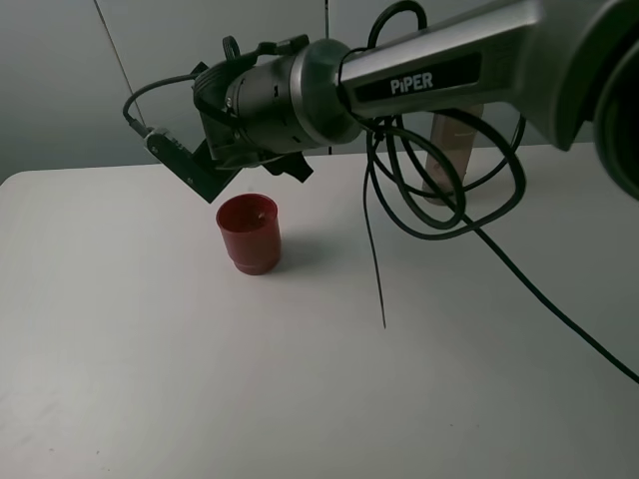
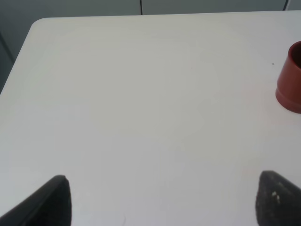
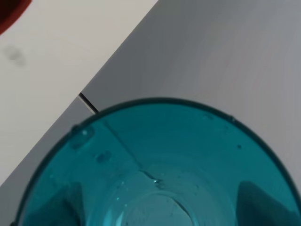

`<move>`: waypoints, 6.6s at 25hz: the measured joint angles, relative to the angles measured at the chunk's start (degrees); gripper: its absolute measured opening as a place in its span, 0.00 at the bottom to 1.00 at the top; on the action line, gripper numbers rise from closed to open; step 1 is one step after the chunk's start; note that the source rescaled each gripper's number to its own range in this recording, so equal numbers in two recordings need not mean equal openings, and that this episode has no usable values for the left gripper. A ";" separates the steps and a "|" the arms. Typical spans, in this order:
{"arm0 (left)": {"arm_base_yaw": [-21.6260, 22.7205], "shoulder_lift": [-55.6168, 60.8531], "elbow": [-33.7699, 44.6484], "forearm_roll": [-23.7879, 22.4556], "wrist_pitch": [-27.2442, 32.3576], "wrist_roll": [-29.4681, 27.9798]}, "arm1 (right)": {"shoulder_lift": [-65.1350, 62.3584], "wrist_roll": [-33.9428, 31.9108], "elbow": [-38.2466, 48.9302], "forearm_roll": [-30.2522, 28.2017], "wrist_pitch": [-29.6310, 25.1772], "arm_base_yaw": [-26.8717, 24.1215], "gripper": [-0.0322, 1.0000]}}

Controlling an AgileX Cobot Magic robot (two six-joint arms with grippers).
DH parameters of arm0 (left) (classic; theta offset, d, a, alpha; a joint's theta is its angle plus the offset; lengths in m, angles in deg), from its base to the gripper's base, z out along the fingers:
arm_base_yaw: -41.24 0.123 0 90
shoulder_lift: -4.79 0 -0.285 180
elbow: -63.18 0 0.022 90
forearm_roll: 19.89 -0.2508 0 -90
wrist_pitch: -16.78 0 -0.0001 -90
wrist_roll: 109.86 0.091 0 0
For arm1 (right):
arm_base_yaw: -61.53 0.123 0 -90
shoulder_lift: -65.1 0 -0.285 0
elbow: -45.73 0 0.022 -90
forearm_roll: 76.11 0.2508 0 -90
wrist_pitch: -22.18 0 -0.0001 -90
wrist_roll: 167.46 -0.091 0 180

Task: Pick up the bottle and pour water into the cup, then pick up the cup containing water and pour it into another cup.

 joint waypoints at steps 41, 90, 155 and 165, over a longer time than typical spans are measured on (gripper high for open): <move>0.00 0.00 0.00 0.00 0.00 -0.26 | -9.40 -18.91 0.20 55.55 -6.74 -9.50 0.13; 0.00 0.00 0.00 0.00 0.00 -0.26 | -18.30 -29.17 44.74 72.92 47.68 -23.80 0.13; 0.00 0.00 0.00 0.00 0.00 0.11 | -84.03 -38.19 58.46 69.77 2.88 -29.90 0.99; 0.00 0.00 0.00 0.00 0.00 -0.01 | -102.34 -40.36 64.97 69.00 -9.96 -35.18 0.99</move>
